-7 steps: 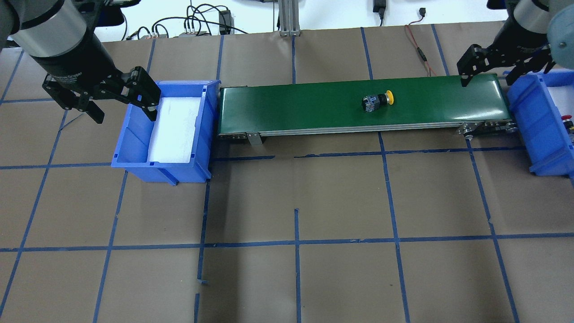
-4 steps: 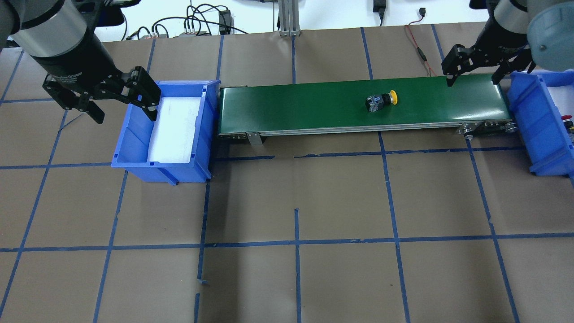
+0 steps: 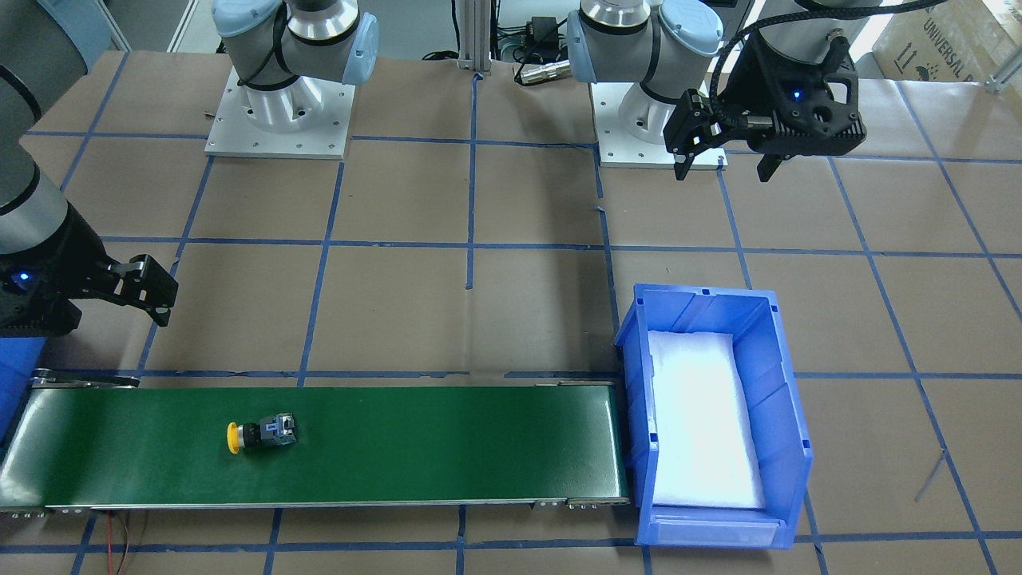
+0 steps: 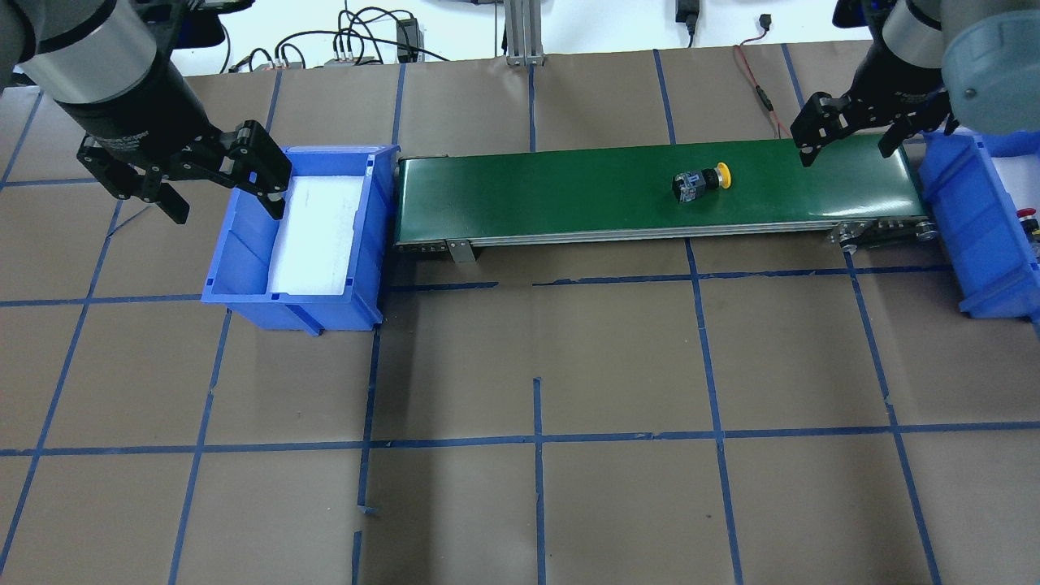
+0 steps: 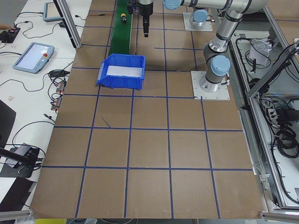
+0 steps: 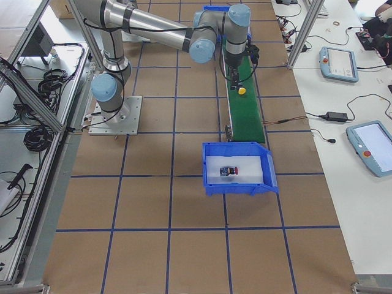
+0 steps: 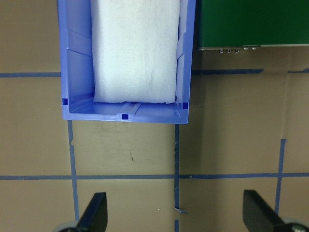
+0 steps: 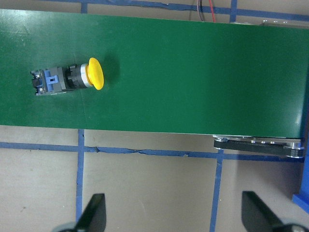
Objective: Transport two buttons from left to right
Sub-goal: 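Move the right gripper back over the conveyor toward the yellow-capped button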
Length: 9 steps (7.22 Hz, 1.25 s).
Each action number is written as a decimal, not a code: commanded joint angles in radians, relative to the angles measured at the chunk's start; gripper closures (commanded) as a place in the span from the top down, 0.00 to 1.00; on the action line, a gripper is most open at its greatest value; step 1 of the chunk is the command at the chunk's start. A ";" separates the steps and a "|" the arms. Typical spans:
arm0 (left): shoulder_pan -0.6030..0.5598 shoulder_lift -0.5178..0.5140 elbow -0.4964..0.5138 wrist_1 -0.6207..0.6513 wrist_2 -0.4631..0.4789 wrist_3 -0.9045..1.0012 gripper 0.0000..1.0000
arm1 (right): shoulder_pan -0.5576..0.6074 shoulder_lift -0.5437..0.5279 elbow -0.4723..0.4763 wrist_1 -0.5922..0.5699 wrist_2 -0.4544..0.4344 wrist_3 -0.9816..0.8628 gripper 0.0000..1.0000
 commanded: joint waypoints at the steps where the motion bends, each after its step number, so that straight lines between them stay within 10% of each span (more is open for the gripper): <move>1: 0.001 0.000 0.000 0.000 0.000 0.002 1.00 | 0.001 0.014 0.007 -0.016 0.002 -0.192 1.00; 9: 0.004 0.000 0.000 0.000 0.003 0.002 1.00 | 0.001 0.138 -0.013 -0.235 0.137 -0.975 0.96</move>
